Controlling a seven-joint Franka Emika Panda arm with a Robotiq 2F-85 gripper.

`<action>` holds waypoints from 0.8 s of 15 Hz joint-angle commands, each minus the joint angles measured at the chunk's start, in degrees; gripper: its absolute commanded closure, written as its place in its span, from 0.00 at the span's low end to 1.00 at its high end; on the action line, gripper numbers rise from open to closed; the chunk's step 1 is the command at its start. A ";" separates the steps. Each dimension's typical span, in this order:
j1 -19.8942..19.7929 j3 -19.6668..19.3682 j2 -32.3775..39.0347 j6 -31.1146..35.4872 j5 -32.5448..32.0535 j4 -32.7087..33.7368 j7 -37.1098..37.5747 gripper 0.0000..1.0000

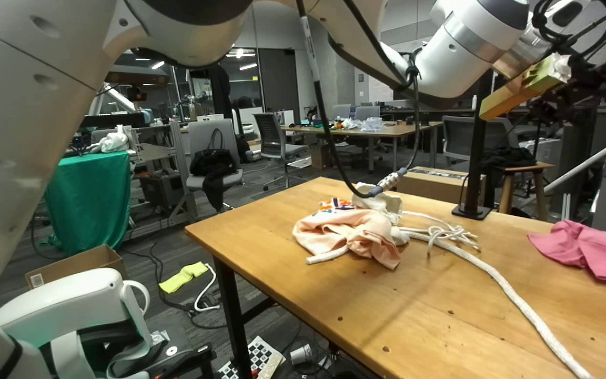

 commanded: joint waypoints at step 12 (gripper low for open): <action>7.48 9.00 -24.74 -11.72 -0.46 -34.97 -11.79 0.00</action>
